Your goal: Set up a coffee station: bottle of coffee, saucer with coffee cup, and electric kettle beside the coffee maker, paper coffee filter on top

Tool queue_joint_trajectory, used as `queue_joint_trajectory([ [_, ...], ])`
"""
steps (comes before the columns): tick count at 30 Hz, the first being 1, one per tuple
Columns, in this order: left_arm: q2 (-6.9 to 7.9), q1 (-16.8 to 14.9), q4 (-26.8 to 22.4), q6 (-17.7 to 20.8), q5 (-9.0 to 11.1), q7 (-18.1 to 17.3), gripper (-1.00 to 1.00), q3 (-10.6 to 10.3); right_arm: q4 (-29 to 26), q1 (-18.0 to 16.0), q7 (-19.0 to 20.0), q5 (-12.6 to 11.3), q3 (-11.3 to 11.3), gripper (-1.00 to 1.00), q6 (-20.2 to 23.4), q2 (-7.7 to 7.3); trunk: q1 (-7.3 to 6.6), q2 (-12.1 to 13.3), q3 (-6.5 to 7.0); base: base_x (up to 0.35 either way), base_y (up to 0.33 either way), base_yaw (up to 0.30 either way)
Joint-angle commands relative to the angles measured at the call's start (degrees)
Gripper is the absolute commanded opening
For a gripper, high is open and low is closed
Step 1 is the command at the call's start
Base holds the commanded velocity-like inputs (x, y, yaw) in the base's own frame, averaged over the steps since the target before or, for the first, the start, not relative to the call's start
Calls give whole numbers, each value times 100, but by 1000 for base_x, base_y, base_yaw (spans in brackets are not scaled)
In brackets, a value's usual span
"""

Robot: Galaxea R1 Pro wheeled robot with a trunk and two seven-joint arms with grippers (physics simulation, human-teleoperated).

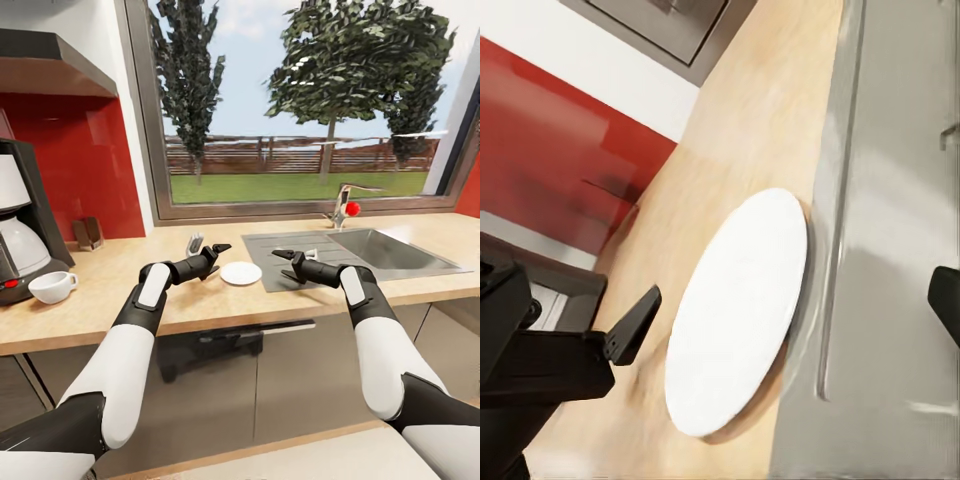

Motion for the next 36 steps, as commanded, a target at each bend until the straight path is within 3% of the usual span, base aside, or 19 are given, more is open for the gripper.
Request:
queue_joint_trajectory([
  [1,-8,-6,0,40,-30,-32,100,35,1,-7,33,44,-33,100,29,17,-1,-3,-6,-46,-37,0],
  [10,-8,-6,19,40,-30,-32,100,28,2,-7,33,40,-33,100,29,97,-1,-3,-6,-80,-61,0],
  [19,-8,-6,18,40,-30,-33,100,26,4,-7,33,31,-19,100,29,295,-1,-3,-6,11,-5,0],
  [36,-8,-6,18,40,-29,-32,100,29,1,-13,33,30,-7,100,29,374,-1,-3,-6,49,0,0],
])
